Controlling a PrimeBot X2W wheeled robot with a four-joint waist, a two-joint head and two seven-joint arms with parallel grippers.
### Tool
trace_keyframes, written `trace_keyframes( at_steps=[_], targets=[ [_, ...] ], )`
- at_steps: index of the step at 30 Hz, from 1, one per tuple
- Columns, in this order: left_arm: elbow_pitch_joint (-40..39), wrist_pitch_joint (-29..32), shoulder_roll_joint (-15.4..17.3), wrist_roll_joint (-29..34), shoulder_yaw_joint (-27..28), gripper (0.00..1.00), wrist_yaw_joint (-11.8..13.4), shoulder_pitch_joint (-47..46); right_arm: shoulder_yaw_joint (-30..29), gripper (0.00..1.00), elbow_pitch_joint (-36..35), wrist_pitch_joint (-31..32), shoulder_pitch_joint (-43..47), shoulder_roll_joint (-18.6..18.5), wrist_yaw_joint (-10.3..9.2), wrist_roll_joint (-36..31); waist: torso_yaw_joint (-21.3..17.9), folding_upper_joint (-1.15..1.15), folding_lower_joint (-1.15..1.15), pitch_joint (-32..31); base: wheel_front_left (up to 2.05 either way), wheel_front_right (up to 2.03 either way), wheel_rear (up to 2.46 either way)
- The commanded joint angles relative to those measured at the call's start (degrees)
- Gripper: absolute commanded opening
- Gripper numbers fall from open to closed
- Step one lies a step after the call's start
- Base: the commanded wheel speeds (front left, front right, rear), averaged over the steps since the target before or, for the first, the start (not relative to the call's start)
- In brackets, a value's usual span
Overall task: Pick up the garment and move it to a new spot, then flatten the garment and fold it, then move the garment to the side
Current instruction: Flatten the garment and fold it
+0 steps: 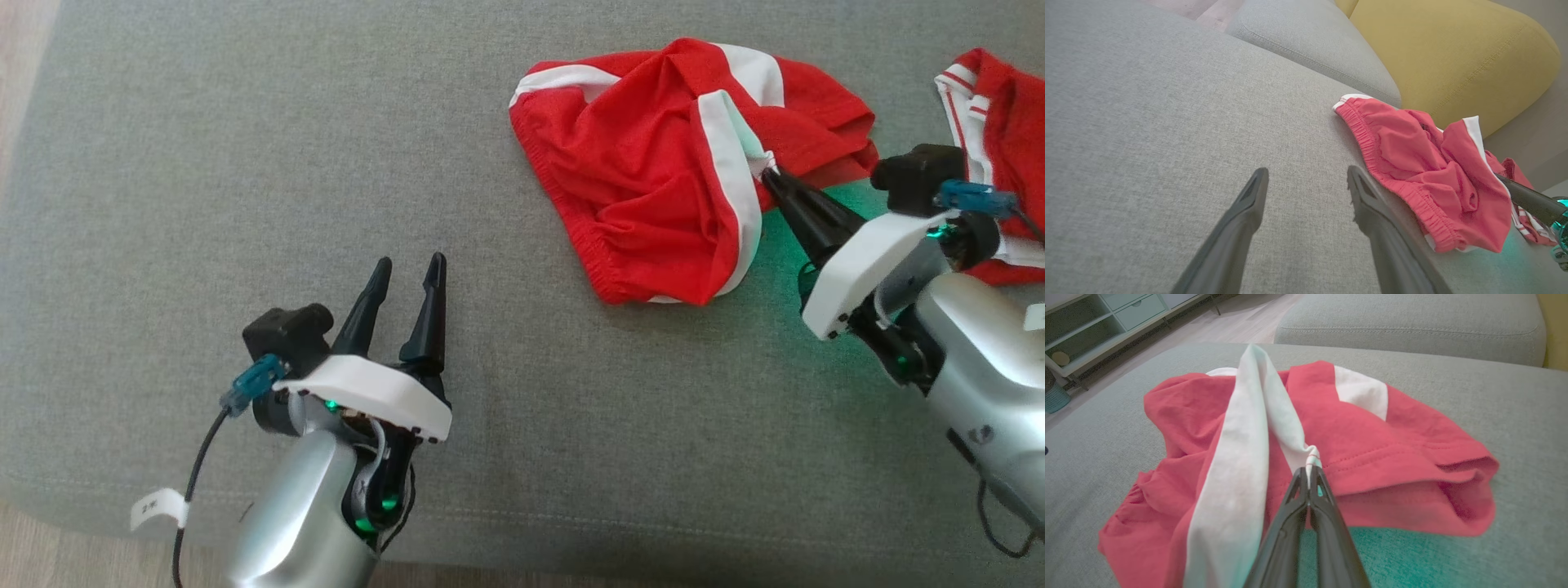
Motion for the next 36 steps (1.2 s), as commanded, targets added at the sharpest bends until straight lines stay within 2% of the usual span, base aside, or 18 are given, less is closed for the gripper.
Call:
trace_keyframes(
  at_steps=[1, 11, 15, 17, 18, 25, 31, 36],
  targets=[
    [-1.43, -0.7, 0.51, -0.21, 1.94, 1.0, 0.31, -2.21, 0.57, 0.0, -0.46, -1.32, -1.17, -1.69, 0.37, -0.16, 0.0, 0.0, 0.0, -0.19, 0.0, 0.0, 0.0],
    [-1.07, -0.7, 0.51, -0.08, 1.64, 1.0, -0.21, -1.19, -1.92, 0.0, 4.13, -7.94, -2.35, -4.09, 0.37, -6.78, -1.3, 0.0, 0.0, -2.82, 0.0, 0.0, 0.0],
    [0.2, -0.7, 0.51, 0.19, -0.74, 1.0, -2.02, -0.94, -3.64, 0.0, 6.24, -8.78, -1.84, -4.03, 0.37, -11.59, -2.98, 0.0, 0.0, -3.87, 0.0, 0.0, 0.0],
    [1.77, -0.53, 0.51, 0.63, -2.87, 1.0, -3.54, -1.14, -4.94, 0.0, 7.68, -8.82, -1.71, -3.77, 0.37, -13.91, -3.84, 0.0, 0.0, -4.22, 0.0, 0.0, 0.0],
    [3.24, 0.2, 0.51, 0.97, -4.95, 1.0, -5.14, -1.52, -6.8, 0.0, 9.0, -8.73, -1.58, -3.06, 0.37, -15.37, -4.76, 0.0, 0.0, -4.43, 0.0, 0.0, 0.0],
    [8.68, 2.14, 0.56, 3.07, -10.46, 1.0, -7.52, -4.49, -10.36, 0.0, 9.98, -7.24, -1.43, -0.18, 0.37, -19.25, -7.46, 0.0, 0.0, -4.05, 0.0, 0.0, 0.0],
    [12.61, 1.72, 0.53, 3.03, -14.1, 1.0, -8.18, -8.02, -11.88, 0.0, 8.5, -5.7, -1.2, 1.35, 0.37, -20.68, -8.86, 0.0, 0.0, -3.25, 0.0, 0.0, 0.0],
    [15.11, 1.31, 0.52, 1.33, -17.52, 1.0, -7.29, -10.64, -13.02, 0.0, 7.21, -4.76, -0.87, 1.96, 0.37, -21.46, -9.61, 0.0, 0.0, -2.77, 0.0, 0.0, 0.0]
  ],
)
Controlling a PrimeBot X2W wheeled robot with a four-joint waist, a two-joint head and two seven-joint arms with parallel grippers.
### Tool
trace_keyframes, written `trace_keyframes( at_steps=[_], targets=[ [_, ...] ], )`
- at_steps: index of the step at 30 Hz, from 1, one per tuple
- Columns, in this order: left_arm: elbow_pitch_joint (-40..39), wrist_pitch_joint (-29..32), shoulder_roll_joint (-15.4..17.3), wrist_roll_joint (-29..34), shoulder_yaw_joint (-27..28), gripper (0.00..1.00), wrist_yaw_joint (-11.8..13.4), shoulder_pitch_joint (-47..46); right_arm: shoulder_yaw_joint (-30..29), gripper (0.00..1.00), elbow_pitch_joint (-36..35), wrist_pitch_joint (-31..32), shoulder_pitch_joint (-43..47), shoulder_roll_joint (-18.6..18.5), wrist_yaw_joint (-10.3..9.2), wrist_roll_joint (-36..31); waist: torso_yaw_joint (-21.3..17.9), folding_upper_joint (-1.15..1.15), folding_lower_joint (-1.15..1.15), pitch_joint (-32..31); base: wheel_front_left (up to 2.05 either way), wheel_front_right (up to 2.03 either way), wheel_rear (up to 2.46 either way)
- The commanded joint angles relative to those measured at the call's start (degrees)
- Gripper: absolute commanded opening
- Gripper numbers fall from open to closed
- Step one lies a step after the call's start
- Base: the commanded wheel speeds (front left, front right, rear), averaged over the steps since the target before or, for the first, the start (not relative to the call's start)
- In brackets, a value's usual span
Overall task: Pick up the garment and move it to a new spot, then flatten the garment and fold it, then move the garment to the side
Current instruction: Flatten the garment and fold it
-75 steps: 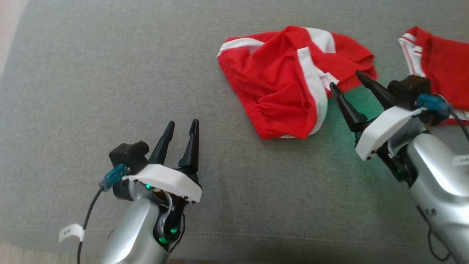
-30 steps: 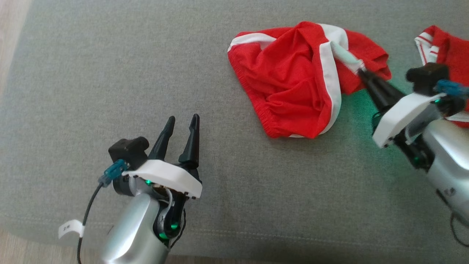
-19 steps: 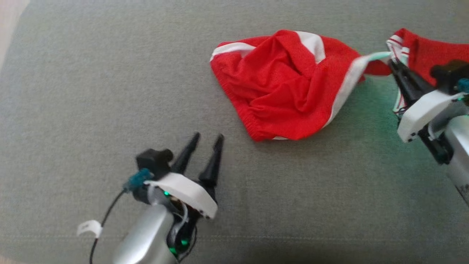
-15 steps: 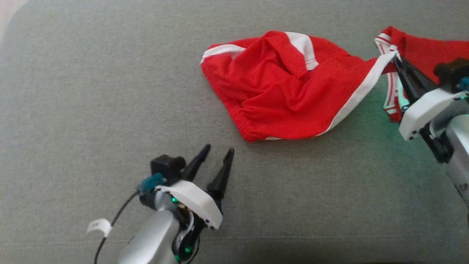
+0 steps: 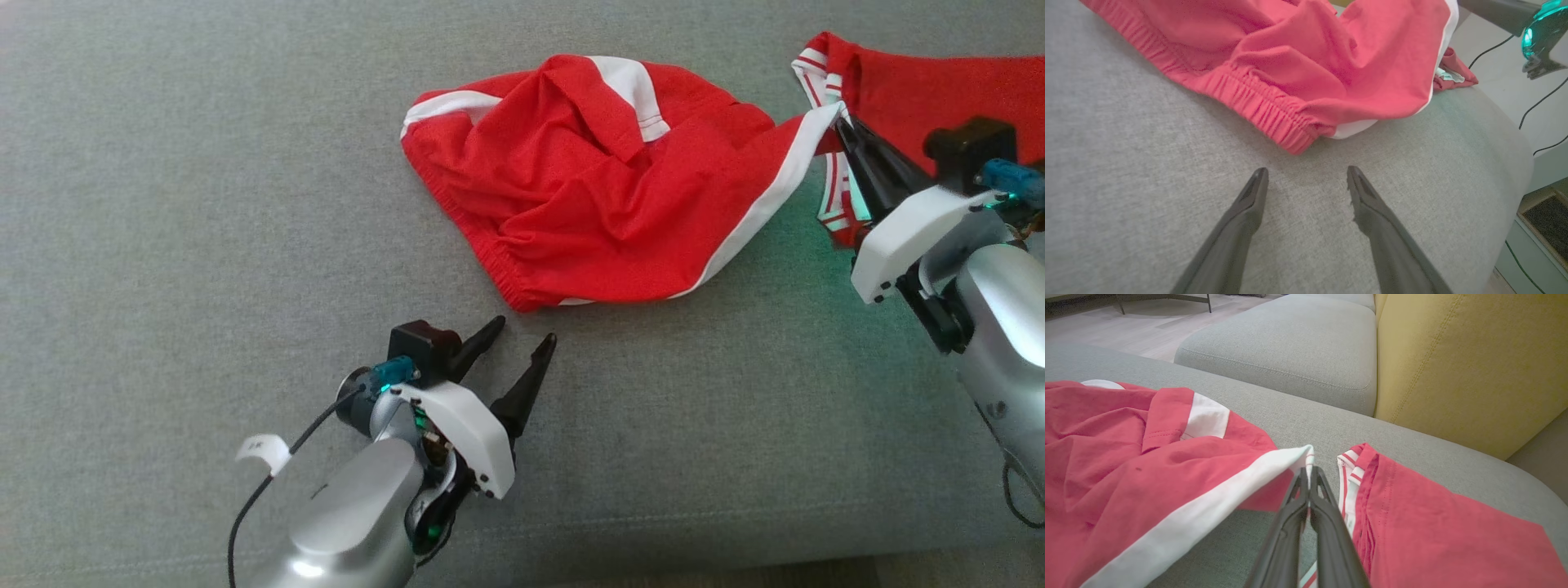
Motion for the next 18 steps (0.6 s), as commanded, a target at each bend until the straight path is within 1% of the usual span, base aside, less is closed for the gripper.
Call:
trace_keyframes(
  at_steps=[1, 5, 13, 16, 18],
  targets=[
    [-0.83, -0.65, 0.49, -1.13, 0.96, 1.0, 0.39, -2.5, -0.3, 0.0, -1.67, 0.03, 0.65, -0.22, 0.37, -0.32, -0.21, 0.0, 0.0, 0.14, 0.0, 0.0, 0.0],
    [0.89, -1.03, 0.49, -3.49, -0.63, 1.0, 1.24, -4.7, -0.88, 0.0, -2.79, 0.72, 0.81, 0.26, 0.37, -0.85, -0.87, 0.0, 0.0, 0.56, 0.0, 0.0, 0.0],
    [2.92, -2.09, 0.48, -5.97, -3.61, 1.0, 2.59, -9.08, -2.11, 0.0, -4.93, 1.95, 0.95, 0.56, 0.37, -1.43, -1.51, 0.0, 0.0, 1.72, 0.0, 0.0, 0.0],
    [3.2, -2.32, 0.48, -6.9, -4.76, 1.0, 2.86, -10.13, -2.52, 0.0, -5.55, 2.34, 1.09, 0.7, 0.37, -1.63, -1.68, 0.0, 0.0, 2.01, 0.0, 0.0, 0.0],
    [3.48, -2.41, 0.48, -7.61, -5.64, 0.99, 2.6, -10.6, -2.78, 0.0, -5.86, 2.52, 1.21, 0.76, 0.37, -1.8, -1.72, 0.0, 0.0, 2.15, 0.0, 0.0, 0.0]
  ],
)
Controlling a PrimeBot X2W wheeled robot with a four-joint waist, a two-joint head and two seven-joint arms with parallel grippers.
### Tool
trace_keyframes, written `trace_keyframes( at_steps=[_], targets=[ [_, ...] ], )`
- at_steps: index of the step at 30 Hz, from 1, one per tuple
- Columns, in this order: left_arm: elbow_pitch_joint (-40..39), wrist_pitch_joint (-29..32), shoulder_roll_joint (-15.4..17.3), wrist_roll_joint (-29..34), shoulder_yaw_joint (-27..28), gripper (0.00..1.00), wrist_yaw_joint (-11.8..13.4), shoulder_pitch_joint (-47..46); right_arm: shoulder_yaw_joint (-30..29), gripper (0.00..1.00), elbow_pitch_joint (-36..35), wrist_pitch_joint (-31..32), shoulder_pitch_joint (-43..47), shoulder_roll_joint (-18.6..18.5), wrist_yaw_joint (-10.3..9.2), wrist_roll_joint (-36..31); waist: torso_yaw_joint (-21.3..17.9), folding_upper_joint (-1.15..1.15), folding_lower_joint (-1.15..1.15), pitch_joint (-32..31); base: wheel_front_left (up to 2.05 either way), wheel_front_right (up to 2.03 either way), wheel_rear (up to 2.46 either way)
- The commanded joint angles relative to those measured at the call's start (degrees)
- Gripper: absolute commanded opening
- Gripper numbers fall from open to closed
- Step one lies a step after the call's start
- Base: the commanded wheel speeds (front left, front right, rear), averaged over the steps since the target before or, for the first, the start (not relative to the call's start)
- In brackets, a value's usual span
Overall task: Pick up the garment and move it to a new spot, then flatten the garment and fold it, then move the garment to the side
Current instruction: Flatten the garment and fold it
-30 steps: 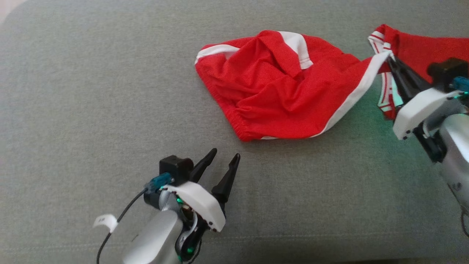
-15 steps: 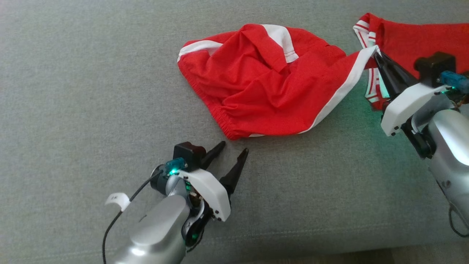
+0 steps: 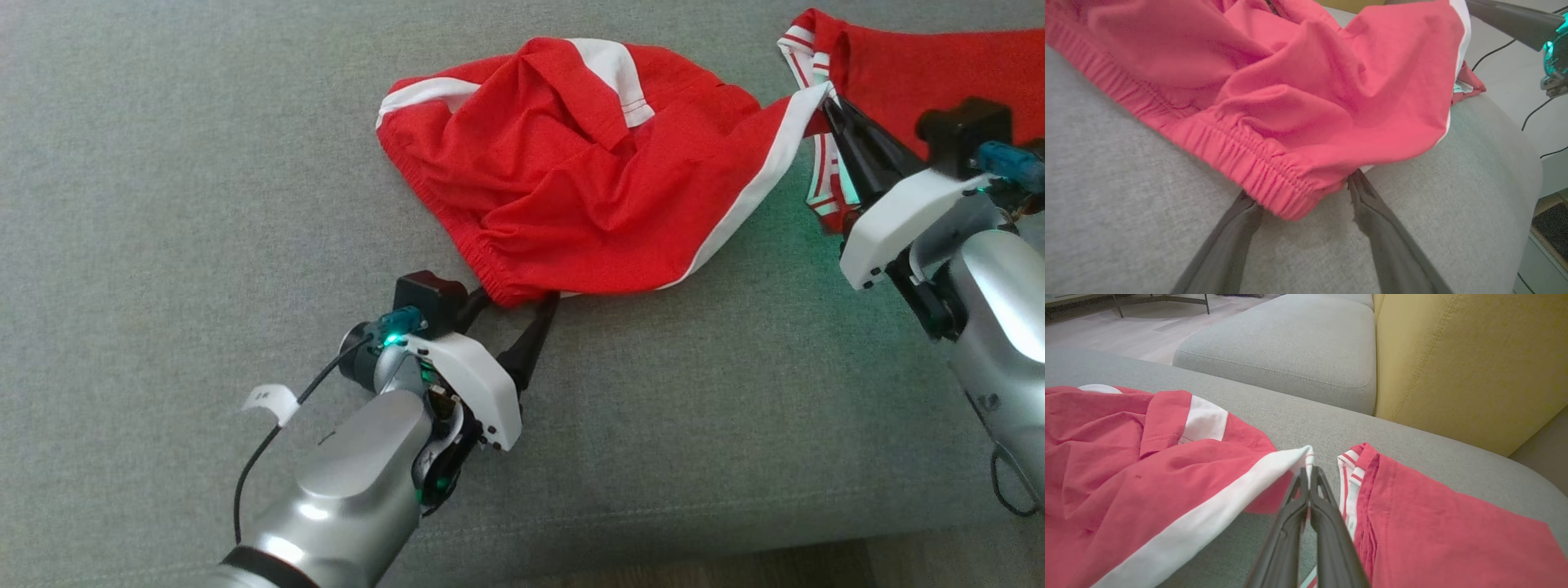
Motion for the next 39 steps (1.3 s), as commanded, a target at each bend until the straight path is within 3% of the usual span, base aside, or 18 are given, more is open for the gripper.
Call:
trace_keyframes(
  at_steps=[1, 2, 4, 5, 14, 19, 28, 34, 39],
  targets=[
    [-0.96, -0.92, 0.49, -0.65, 0.65, 0.99, -0.08, -2.39, -0.34, 0.0, -1.7, 0.3, 0.93, -0.06, 0.37, -0.58, -0.02, 0.0, 0.0, 0.09, 0.0, 0.0, 0.0],
    [-0.79, -0.95, 0.49, -0.94, 0.23, 0.57, -0.16, -2.58, -0.48, 0.0, -1.82, 0.37, 1.0, -0.05, 0.37, -0.65, 0.0, 0.0, 0.0, 0.12, 0.0, 0.0, 0.0],
    [-0.42, -1.01, 0.49, -1.5, -0.63, 0.08, -0.42, -2.84, -0.78, 0.0, -2.03, 0.52, 1.16, -0.04, 0.37, -0.74, 0.09, 0.0, 0.0, 0.16, 0.0, 0.0, 0.0],
    [-0.22, -1.04, 0.49, -1.74, -1.0, 0.0, -0.53, -2.95, -0.93, 0.0, -2.12, 0.59, 1.24, -0.05, 0.37, -0.81, 0.18, 0.0, 0.0, 0.15, 0.0, 0.0, 0.0],
    [0.49, -1.18, 0.62, -1.86, -0.32, 0.0, -0.8, -2.6, -2.79, 0.0, -1.99, -0.08, 2.57, -0.81, 0.37, -2.41, 2.5, 0.0, 0.0, -1.95, 0.0, 0.0, 0.0],
    [-2.12, -1.19, 2.46, -0.31, 1.94, 0.0, -0.96, -1.24, -4.65, 0.0, -2.08, -2.01, 3.95, -1.4, 0.37, -3.74, 4.29, 0.0, 0.0, -4.3, 0.0, 0.0, 0.0],
    [-11.4, -0.04, 10.51, 0.01, 4.79, 0.0, -0.5, 0.08, -11.89, 0.0, -4.98, -7.28, 5.6, -1.24, 0.37, -10.18, 6.21, 0.0, 0.0, -10.86, 0.0, 0.0, 0.0],
    [-23.73, 4.37, 16.84, -1.15, 8.09, 0.0, 2.46, -1.02, -17.67, 0.0, -11.28, -7.89, 6.9, -1.12, 0.37, -15.92, 6.91, 0.0, 0.0, -14.44, 0.0, 0.0, 0.0],
    [-34.16, 7.99, 20.72, -2.55, 11.27, 0.0, 6.36, -0.83, -20.86, 0.0, -18.38, -4.39, 9.42, -0.87, 0.37, -21.15, 6.75, 0.0, 0.0, -17.3, 0.0, 0.0, 0.0]
  ],
)
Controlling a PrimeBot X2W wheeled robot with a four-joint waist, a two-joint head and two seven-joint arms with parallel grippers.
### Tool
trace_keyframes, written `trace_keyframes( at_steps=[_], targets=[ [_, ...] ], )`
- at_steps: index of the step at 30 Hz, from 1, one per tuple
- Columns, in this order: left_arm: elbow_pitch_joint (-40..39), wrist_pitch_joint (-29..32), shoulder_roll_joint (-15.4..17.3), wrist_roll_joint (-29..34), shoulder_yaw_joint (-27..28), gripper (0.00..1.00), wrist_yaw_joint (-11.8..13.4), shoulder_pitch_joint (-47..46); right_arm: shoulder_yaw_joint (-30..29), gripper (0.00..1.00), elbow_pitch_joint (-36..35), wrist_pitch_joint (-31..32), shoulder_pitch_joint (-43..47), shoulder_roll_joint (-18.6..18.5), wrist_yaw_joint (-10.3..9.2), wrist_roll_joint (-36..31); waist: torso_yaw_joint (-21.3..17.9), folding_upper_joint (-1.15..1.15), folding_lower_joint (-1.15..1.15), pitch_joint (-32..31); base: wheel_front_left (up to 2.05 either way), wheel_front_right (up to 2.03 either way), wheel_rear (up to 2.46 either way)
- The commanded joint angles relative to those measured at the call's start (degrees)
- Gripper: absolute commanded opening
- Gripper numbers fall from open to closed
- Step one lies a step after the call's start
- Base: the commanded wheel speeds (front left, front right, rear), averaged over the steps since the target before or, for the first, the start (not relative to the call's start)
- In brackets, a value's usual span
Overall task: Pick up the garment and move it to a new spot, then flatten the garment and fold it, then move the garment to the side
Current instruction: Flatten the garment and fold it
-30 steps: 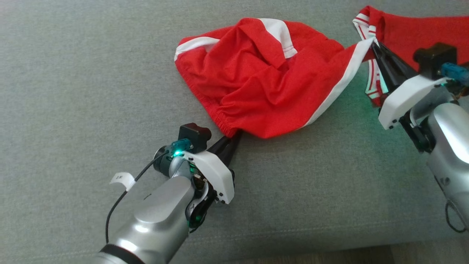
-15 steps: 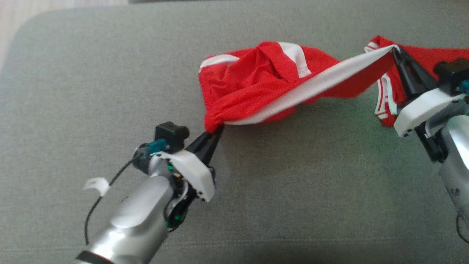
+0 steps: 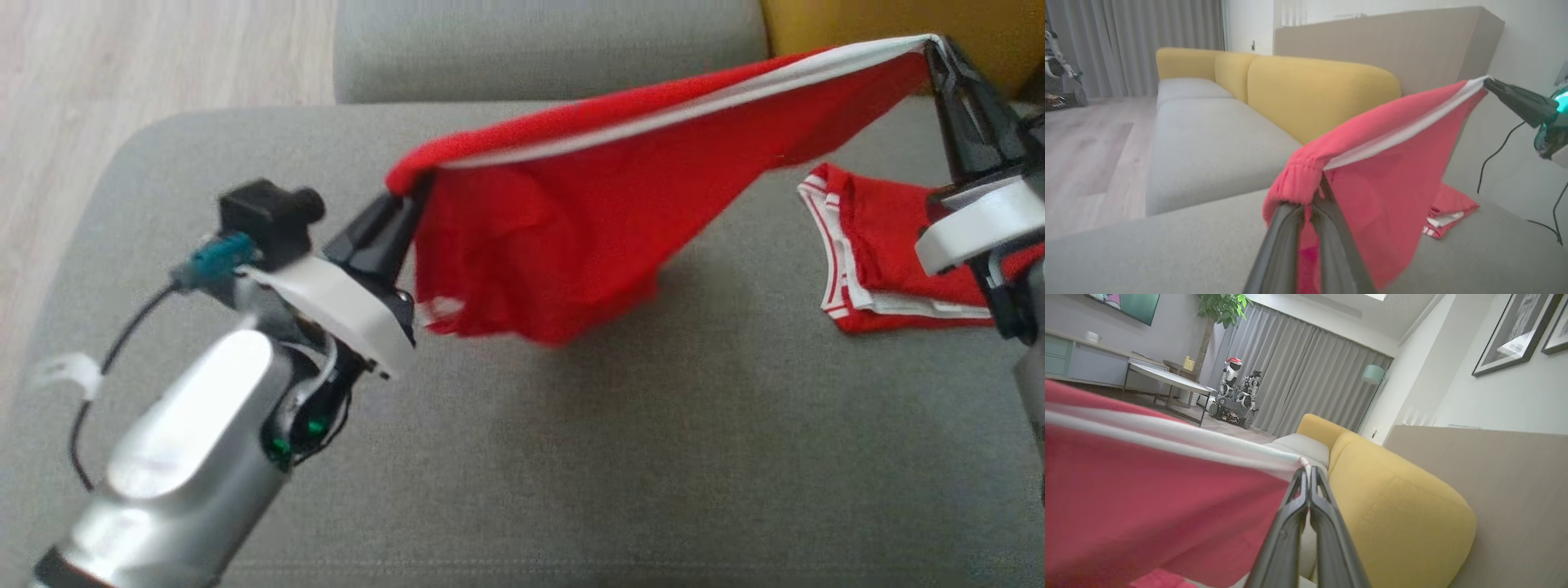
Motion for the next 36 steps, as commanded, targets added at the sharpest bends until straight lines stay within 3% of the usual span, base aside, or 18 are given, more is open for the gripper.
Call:
trace_keyframes(
  at_steps=[1, 6, 13, 16, 19, 23, 28, 32, 36],
  targets=[
    [-4.15, 0.75, 2.97, -0.38, 3.74, 0.0, 1.6, -2.82, -0.95, 0.0, -4.08, 1.69, 0.65, -0.35, 0.37, -1.23, -0.16, 0.0, 0.0, -1.32, 0.0, 0.0, 0.0],
    [-13.36, 3.3, 5.77, -0.56, 5.61, 0.0, 6.03, -0.73, -4.14, 0.0, -14.49, 8.75, 5.32, -1.25, 0.37, -3.09, -0.63, 0.0, 0.0, -1.95, 0.0, 0.0, 0.0],
    [-23.57, 7.39, 9.58, -0.55, 6.84, 0.0, 10.11, 1.77, -7.45, 0.0, -27.54, 17.96, 10.72, -2.88, 0.37, -2.87, -1.33, 0.0, 0.0, -1.62, 0.0, 0.0, 0.0],
    [-27.65, 11.06, 12.15, -0.38, 7.07, 0.0, 10.53, 0.52, -8.23, 0.0, -33.47, 22.68, 11.43, -4.25, 0.37, -1.76, -1.33, 0.0, 0.0, 0.12, 0.0, 0.0, 0.0],
    [-26.99, 13.99, 13.39, -0.09, 7.04, 0.0, 9.09, -3.48, -6.58, 0.0, -34.36, 24.72, 8.28, -5.66, 0.37, 0.14, -1.34, 0.0, 0.0, 2.95, 0.0, 0.0, 0.0],
    [-20.4, 16.28, 13.53, -0.31, 8.14, 0.0, 5.42, -12.33, -0.96, 0.0, -30.22, 25.6, -1.55, -7.3, 0.37, 3.27, -2.12, 0.0, 0.0, 8.02, 0.0, 0.0, 0.0],
    [-7.08, 13.77, 13.11, 4.43, 9.53, 0.0, 0.81, -27.25, 9.31, 0.0, -18.55, 23.21, -21.05, -6.92, 0.37, 5.46, -3.91, 0.0, 0.0, 15.44, 0.0, 0.0, 0.0],
    [3.31, 9.51, 10.72, 7.67, 10.17, 0.0, -1.07, -37.67, 11.86, 0.0, -7.08, 17.46, -35.11, -3.44, 0.37, 4.38, -4.54, 0.0, 0.0, 19.45, 0.0, 0.0, 0.0],
    [11.66, 3.03, 7.99, 10.25, 10.51, 0.0, -1.68, -44.28, 10.98, 0.0, 2.98, 10.97, -42.98, 0.92, 0.37, 1.44, -4.52, 0.0, 0.0, 22.28, 0.0, 0.0, 0.0]
  ],
)
